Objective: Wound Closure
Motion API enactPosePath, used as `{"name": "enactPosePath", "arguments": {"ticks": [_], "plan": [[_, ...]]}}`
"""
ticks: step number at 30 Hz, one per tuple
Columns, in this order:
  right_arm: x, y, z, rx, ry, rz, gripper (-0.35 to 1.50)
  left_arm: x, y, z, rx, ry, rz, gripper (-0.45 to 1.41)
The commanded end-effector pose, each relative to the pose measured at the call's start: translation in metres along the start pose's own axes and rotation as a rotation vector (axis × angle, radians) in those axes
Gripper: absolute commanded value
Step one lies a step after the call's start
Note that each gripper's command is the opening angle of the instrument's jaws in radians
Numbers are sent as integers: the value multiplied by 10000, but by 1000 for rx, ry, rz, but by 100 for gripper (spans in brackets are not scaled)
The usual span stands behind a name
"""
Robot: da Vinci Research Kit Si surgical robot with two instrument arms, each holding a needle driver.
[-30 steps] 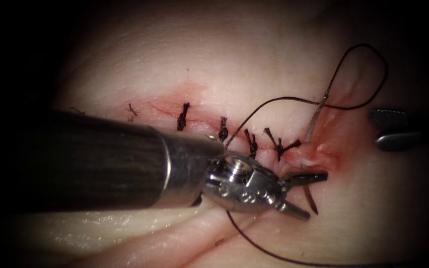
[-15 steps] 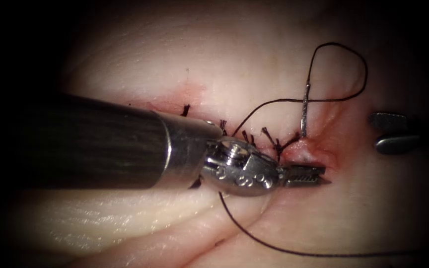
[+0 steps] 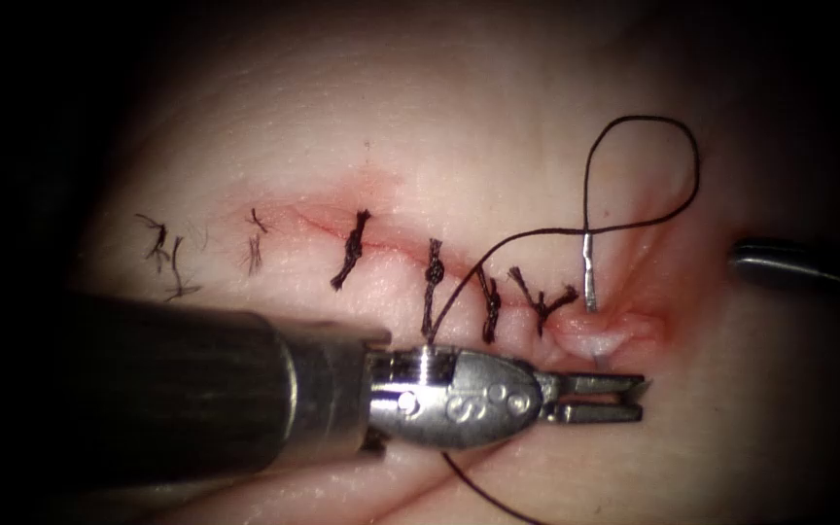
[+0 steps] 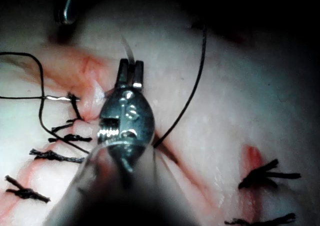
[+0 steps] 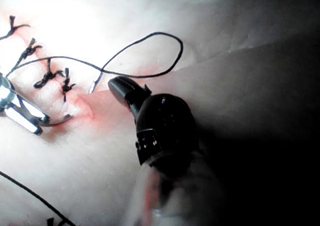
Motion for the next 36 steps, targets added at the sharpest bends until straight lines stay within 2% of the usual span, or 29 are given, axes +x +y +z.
{"name": "enactPosePath", "arguments": {"ticks": [1, 6, 12, 16, 19, 20, 21, 22, 27, 29, 30, 31, 33, 36], "plan": [[-4, -7, 9, 17, 3, -2, -35, 2, 0, 5, -5, 22, -39, -45], [-3, -31, 14, 54, 5, -20, -35, 33, 6, -2, -41, 180, -287, -45], [0, -41, 20, 65, -8, -22, -35, 54, 18, -10, -93, 272, -400, -45], [0, -45, 23, 76, -37, -24, -35, 71, 26, -17, -114, 306, -420, -45], [1, -50, 24, 88, -39, 21, -35, 88, 30, -21, -93, 290, -225, -45], [1, -52, 23, 100, -39, 56, -35, 94, 30, -22, -88, 270, -161, -45], [2, -57, 22, 108, -48, 144, -35, 109, 24, -25, -41, 213, -26, -45], [2, -57, 22, 108, -48, 144, -35, 109, 24, -25, -41, 213, -26, -45], [5, -65, 23, 117, -43, 257, -35, 147, -11, -43, 97, 121, 235, -45], [5, -68, 23, 120, -42, 298, -27, 159, -26, -51, 133, 82, 320, -45], [6, -68, 23, 121, -38, 316, -16, 166, -36, -56, 154, 59, 355, -45], [6, -68, 23, 121, -33, 329, 2, 171, -42, -60, 166, 48, 379, -45], [9, -67, 22, 122, -21, 387, 7, 179, -55, -67, 192, 24, 437, -45], [16, -65, 20, 125, -3, 455, 27, 182, -61, -70, 212, -5, 488, -45]]}}
